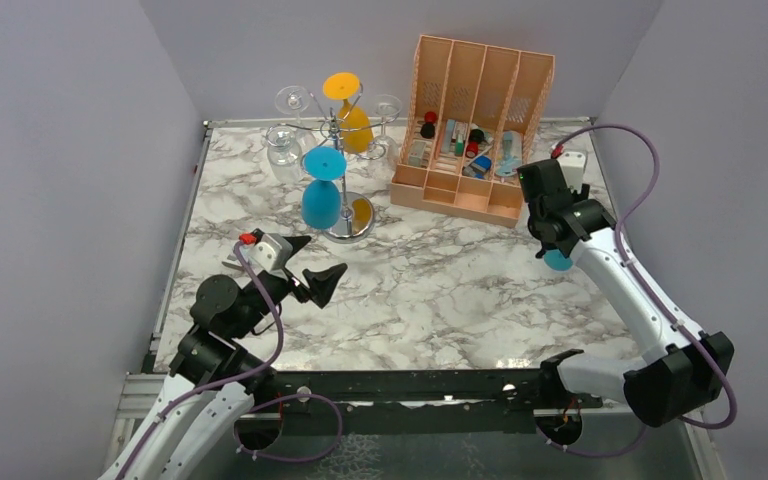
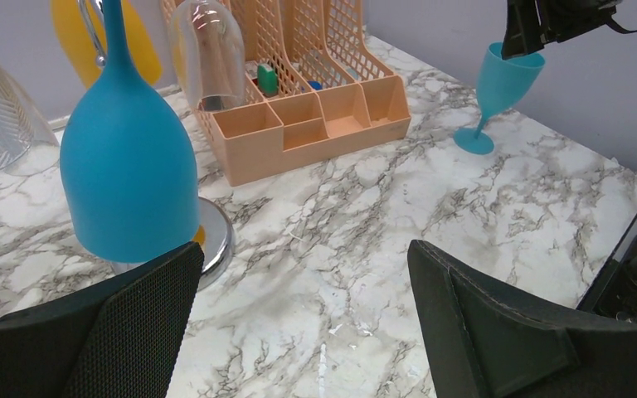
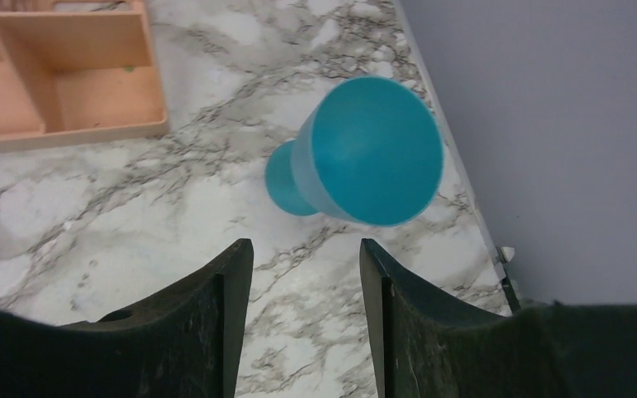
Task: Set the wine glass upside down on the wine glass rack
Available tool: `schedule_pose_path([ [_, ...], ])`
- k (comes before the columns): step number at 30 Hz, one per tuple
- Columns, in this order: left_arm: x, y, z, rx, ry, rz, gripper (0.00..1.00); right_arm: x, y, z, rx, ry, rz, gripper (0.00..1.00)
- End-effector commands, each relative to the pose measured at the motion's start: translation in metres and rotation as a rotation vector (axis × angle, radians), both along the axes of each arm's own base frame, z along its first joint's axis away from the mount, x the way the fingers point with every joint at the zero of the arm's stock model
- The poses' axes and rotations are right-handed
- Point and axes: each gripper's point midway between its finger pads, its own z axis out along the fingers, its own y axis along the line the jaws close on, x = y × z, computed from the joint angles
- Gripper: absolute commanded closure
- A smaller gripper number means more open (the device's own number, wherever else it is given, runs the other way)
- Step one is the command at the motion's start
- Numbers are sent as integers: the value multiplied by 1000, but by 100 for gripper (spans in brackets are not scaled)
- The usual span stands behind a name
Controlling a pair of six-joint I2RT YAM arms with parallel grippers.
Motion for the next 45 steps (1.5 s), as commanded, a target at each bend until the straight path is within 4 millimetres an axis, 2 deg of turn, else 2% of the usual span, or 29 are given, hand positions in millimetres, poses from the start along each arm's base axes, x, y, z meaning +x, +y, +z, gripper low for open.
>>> schedule_pose_path([
  [1, -3, -2, 8, -13, -46, -18, 1, 14, -23, 3, -2, -14, -76, 47],
  [10, -7, -2, 8, 10, -70, -36, 1, 31, -26, -22, 104, 29, -67, 47],
  [16, -8, -3, 8, 12, -74, -43, 1, 30, -37, -28, 57, 52, -96, 48],
  [20, -10, -3, 10, 10, -81, -49, 1, 37, -36, -41, 78, 95, -73, 50],
  [24, -12, -2, 11, 1, -90, -51, 1, 37, -38, -54, 60, 144, -89, 55],
  [33, -14, 0, 15, -7, -109, -44, 1, 42, -35, -53, 69, 149, -76, 71],
  [36, -14, 0, 14, -6, -116, -44, 1, 40, -36, -55, 63, 171, -83, 80],
  [41, -15, -1, 15, -8, -119, -54, 1, 37, -35, -46, 72, 153, -71, 98],
  [45, -17, -3, 15, -12, -118, -68, 1, 37, -21, -40, 143, 137, -4, 99],
])
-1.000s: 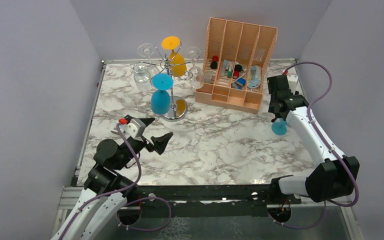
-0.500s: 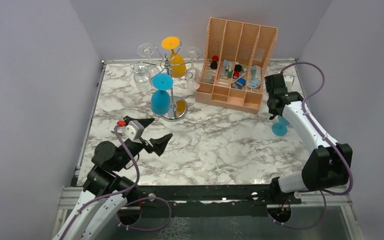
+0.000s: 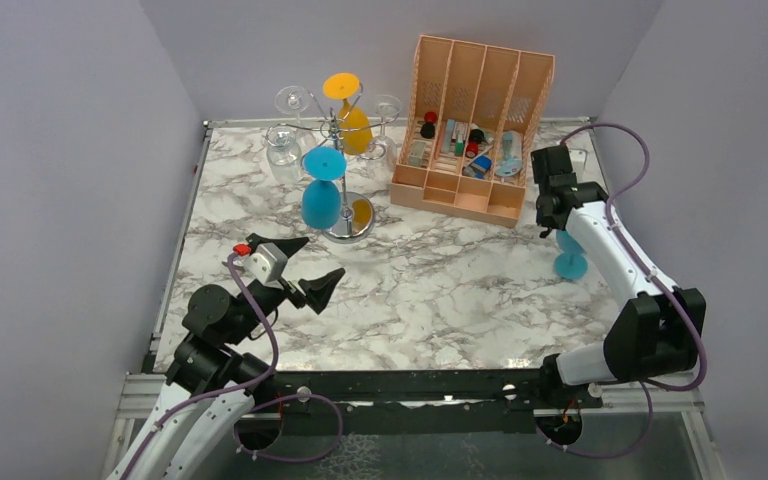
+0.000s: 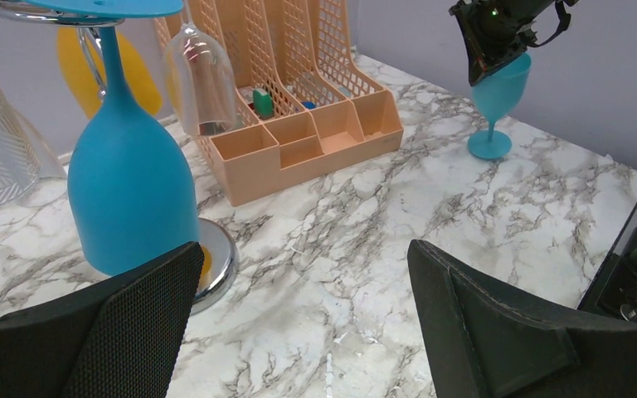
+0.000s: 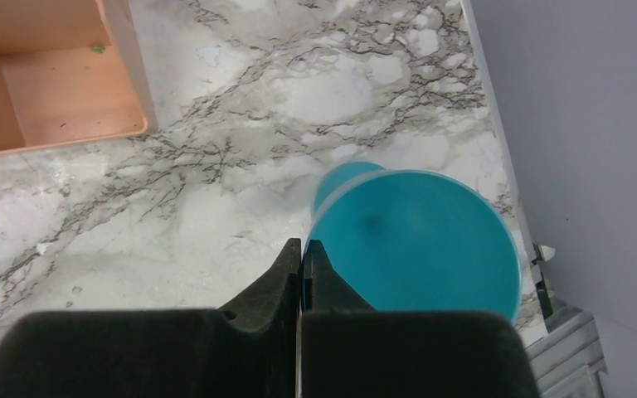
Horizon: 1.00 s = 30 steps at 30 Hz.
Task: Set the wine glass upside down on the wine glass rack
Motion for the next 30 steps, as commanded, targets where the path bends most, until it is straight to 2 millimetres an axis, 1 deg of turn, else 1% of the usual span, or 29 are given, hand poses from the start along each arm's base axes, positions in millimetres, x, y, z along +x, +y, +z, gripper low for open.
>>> schedule_pose_path([
  [1, -6, -5, 6, -14, -35, -43, 1, 0, 12, 21, 74, -43, 55, 99],
  [5, -9, -6, 7, -21, -44, -56, 1, -8, 21, 32, 121, -38, 90, 99],
  [7, -10, -7, 8, -24, -56, -62, 1, -12, 28, 35, 160, -41, 125, 99],
  [12, -12, -10, 10, -30, -66, -87, 1, -29, 43, 47, 245, -76, 197, 99],
  [17, -21, -21, 14, 20, -131, -174, 1, -44, 67, 66, 359, -114, 301, 99],
  [20, -29, -27, 19, 67, -213, -240, 1, -51, 87, 81, 449, -147, 393, 99],
  [23, -36, -31, 22, 105, -287, -284, 1, -62, 119, 97, 579, -184, 554, 99],
  [26, -41, -34, 23, 133, -334, -325, 1, -74, 147, 115, 704, -217, 684, 99],
  [30, -49, -38, 26, 165, -399, -380, 1, -84, 168, 133, 801, -243, 782, 99],
])
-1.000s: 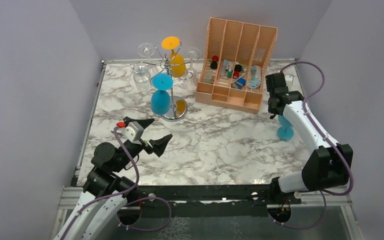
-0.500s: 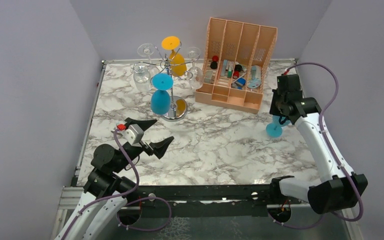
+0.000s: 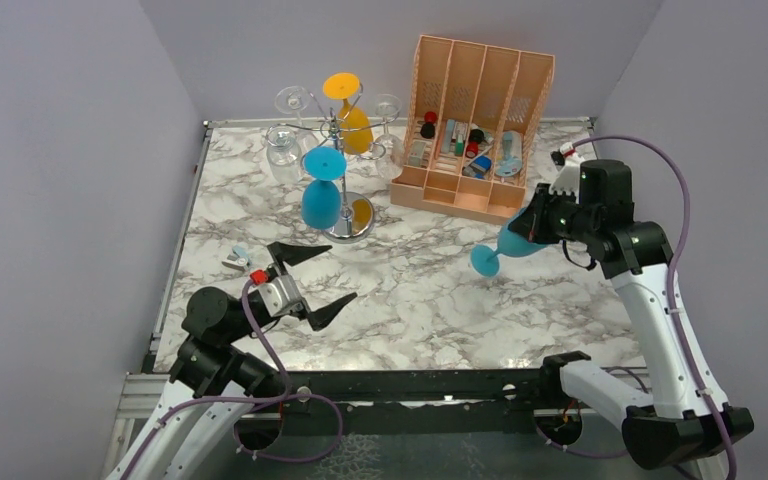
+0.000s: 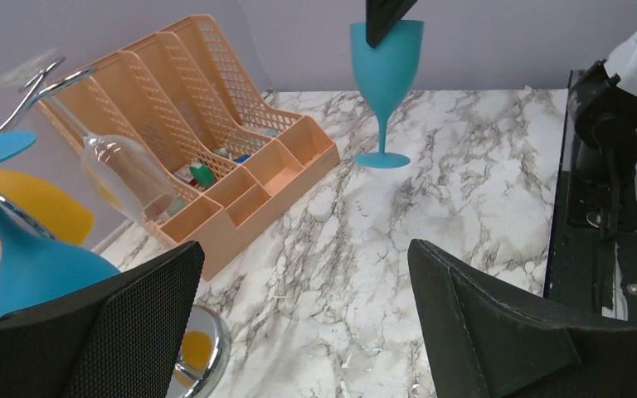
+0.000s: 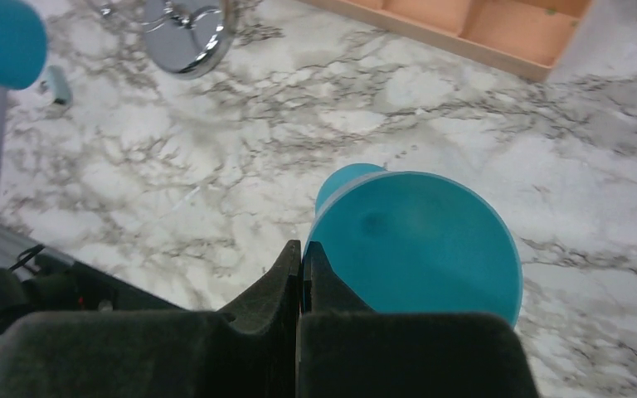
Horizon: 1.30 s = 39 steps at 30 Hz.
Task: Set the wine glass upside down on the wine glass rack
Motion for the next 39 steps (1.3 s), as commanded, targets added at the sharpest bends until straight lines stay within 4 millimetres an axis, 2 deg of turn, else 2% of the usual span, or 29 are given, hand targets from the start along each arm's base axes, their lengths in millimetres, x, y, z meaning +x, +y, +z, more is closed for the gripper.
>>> schedule_pose_path([
  [1, -19, -8, 17, 40, -165, -116, 1, -16, 41, 37, 179, -63, 209, 99],
  [6, -34, -15, 19, 94, -267, -216, 3, -41, 79, 49, 311, -35, 395, 99],
  [12, -44, -27, 4, 182, -289, -361, 17, -87, 119, 65, 454, 2, 656, 99],
  [16, -56, -34, -7, 195, -270, -474, 23, -105, 128, 75, 538, 19, 747, 99],
  [21, -62, -38, -15, 207, -276, -552, 23, -121, 132, 103, 648, -40, 813, 99],
  [24, -64, -41, -21, 213, -254, -597, 26, -124, 135, 111, 697, -37, 840, 99],
  [27, -63, -44, -21, 215, -252, -622, 32, -119, 137, 111, 695, -26, 846, 99],
  [32, -58, -47, -13, 219, -264, -619, 33, -115, 141, 108, 714, 11, 864, 99],
  [39, -59, -51, -16, 219, -244, -678, 47, -110, 147, 104, 730, 24, 889, 99],
])
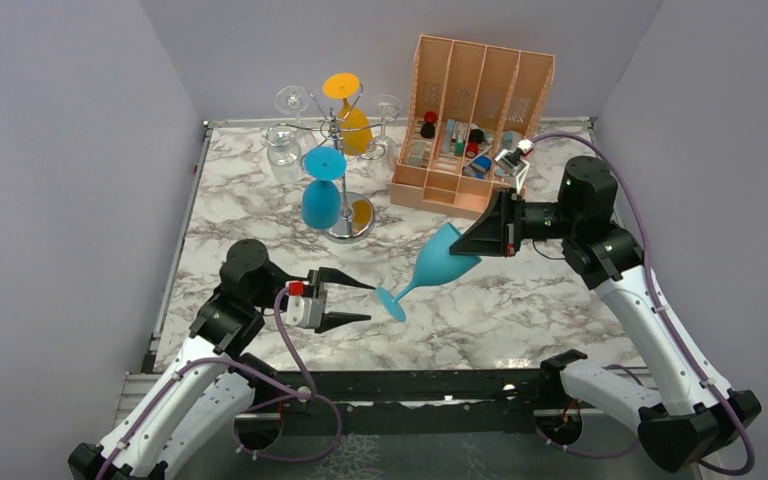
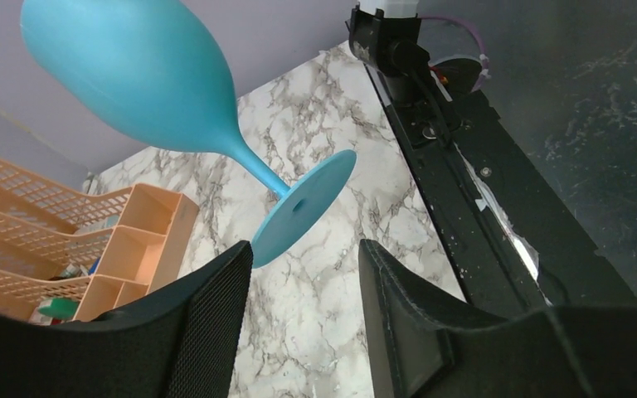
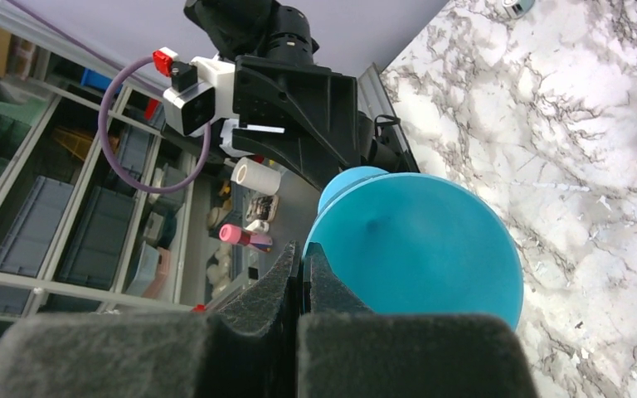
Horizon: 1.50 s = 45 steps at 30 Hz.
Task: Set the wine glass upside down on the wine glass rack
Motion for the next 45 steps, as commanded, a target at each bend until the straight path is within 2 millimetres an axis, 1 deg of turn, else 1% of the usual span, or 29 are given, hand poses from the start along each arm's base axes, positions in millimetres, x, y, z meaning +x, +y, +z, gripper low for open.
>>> schedule_pose_path([
  [1, -9, -2, 11, -21, -49, -80, 47, -4, 5, 2, 32, -11, 70, 99],
  [5, -8, -4, 10, -15, -34, -93, 49, -1, 8, -3, 25, -1, 82, 99],
  [7, -7, -4, 8, -13, -33, -91, 49, -2, 10, -1, 34, -5, 89, 99],
  [10, -6, -5, 8, -12, -40, -90, 44, -6, 14, 2, 49, -4, 107, 99],
  [12, -6, -5, 9, -14, -42, -95, 46, -7, 15, 3, 53, -2, 111, 99],
  [14, -8, -5, 10, -15, -35, -109, 52, -7, 15, 5, 61, -1, 112, 99],
  [18, -13, -4, 9, -15, -24, -133, 69, -8, 17, 7, 71, -3, 126, 99],
  [22, -14, -4, 10, -16, -24, -131, 78, -7, 17, 4, 66, -7, 125, 99],
  [28, -12, -5, 10, -12, -13, -132, 98, -3, 21, -6, 51, 3, 117, 99],
  [30, -12, -5, 9, -9, -5, -132, 100, -2, 22, -9, 46, 4, 122, 99],
  [31, -13, -5, 9, -8, 1, -134, 100, -1, 22, -11, 43, 0, 125, 95],
  [32, -14, -4, 10, -8, 2, -133, 100, 0, 22, -11, 42, -13, 132, 88],
  [34, -14, -3, 12, -9, 3, -118, 100, 2, 22, -8, 29, -28, 121, 71],
  [36, -14, -1, 12, -12, -1, -99, 100, 1, 21, 1, 36, -74, 96, 56],
  [40, -6, 1, 15, -13, 24, -3, 100, 2, 15, 9, 45, -167, 21, 28],
  [43, -1, 2, 18, -19, 22, 33, 100, -2, 12, 2, 41, -238, 22, 11],
  [44, 1, 2, 20, -22, 17, 47, 100, -1, 12, 0, 35, -258, 13, 7],
  [45, 3, 2, 24, -28, 14, 57, 100, 1, 11, -2, 31, -280, -2, 6],
])
